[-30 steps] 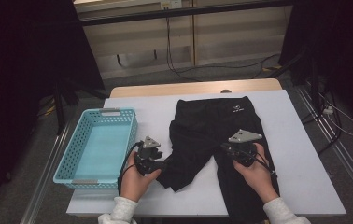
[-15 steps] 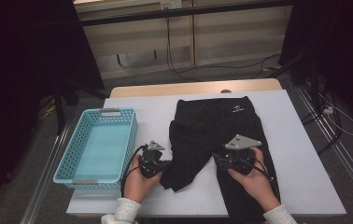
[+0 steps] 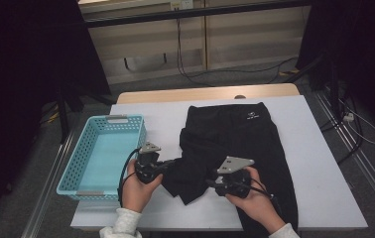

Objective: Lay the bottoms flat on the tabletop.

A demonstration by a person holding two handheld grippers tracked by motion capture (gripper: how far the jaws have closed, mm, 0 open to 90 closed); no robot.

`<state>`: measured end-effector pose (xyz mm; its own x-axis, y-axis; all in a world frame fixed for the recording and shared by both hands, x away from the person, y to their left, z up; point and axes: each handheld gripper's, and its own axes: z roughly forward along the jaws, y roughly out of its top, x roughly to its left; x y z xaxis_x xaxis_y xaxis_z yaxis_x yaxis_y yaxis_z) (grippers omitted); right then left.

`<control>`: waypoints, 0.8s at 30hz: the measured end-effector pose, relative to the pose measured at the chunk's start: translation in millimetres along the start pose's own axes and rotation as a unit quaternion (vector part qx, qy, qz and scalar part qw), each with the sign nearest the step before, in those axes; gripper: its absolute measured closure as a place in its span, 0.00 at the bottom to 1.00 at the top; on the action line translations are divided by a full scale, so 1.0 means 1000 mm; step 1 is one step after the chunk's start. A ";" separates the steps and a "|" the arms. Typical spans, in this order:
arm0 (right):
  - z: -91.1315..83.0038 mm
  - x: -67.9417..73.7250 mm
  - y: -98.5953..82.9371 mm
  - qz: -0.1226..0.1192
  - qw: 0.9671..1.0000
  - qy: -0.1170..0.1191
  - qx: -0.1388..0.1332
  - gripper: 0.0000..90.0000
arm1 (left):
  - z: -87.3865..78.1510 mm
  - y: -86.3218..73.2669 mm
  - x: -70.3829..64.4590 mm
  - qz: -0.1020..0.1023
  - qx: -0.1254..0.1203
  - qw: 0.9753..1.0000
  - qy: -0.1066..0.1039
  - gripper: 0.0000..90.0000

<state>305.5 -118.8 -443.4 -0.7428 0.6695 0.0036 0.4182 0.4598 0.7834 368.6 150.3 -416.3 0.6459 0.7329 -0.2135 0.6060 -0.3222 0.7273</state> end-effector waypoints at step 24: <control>-0.003 -0.014 -0.006 0.001 0.999 0.029 0.026 0.99 | 0.000 -0.005 -0.006 -0.028 0.042 0.998 -0.023 0.99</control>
<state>311.7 -132.7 -446.5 -0.7707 0.6357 0.0431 0.4454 0.4892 0.7499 361.6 147.1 -418.7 0.6286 0.7244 -0.2832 0.6778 -0.3316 0.6563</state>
